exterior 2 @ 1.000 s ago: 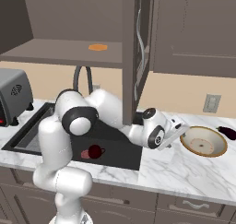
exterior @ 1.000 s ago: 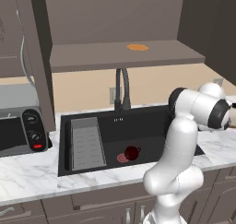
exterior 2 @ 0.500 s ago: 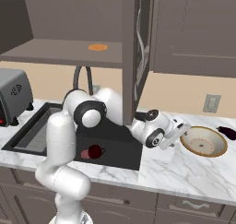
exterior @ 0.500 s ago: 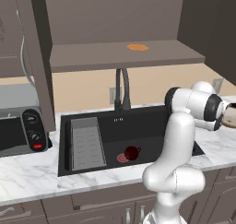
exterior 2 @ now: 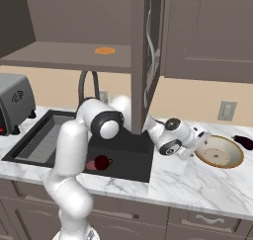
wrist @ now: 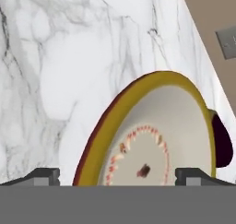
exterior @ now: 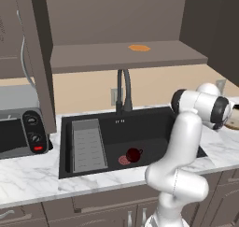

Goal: Pick the mug and place it in the sink. Pick the bowl and place it in the open cabinet and then close the cabinet.

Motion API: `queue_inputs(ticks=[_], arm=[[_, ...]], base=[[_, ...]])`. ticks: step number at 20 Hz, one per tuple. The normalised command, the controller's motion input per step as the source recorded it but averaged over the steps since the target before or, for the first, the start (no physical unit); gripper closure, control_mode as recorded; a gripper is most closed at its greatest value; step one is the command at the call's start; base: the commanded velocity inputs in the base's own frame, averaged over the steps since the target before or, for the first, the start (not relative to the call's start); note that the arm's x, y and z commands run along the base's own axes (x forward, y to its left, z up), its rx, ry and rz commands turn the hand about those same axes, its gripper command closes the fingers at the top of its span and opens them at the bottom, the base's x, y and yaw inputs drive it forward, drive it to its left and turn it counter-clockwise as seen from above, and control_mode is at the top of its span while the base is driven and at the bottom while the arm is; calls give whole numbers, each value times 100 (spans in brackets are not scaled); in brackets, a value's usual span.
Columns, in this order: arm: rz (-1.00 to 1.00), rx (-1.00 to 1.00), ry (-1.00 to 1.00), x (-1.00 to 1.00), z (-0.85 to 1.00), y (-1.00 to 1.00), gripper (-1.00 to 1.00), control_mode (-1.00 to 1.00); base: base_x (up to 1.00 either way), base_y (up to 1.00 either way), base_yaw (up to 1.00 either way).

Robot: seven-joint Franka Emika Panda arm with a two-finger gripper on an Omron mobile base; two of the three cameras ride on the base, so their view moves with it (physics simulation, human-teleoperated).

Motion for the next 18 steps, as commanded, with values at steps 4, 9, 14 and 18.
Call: queue_inputs(ticks=[4,9,14,18], arm=[[5,0,0,11,-19,-21,100,-100],[4,0,0,1,-15,-21,100,-100],[3,0,0,0,-5,-14,100,-100],[0,-2,-1,-9,14,38,100,-100]], base=[[0,0,0],[0,0,0],[0,0,0],[0,0,0]])
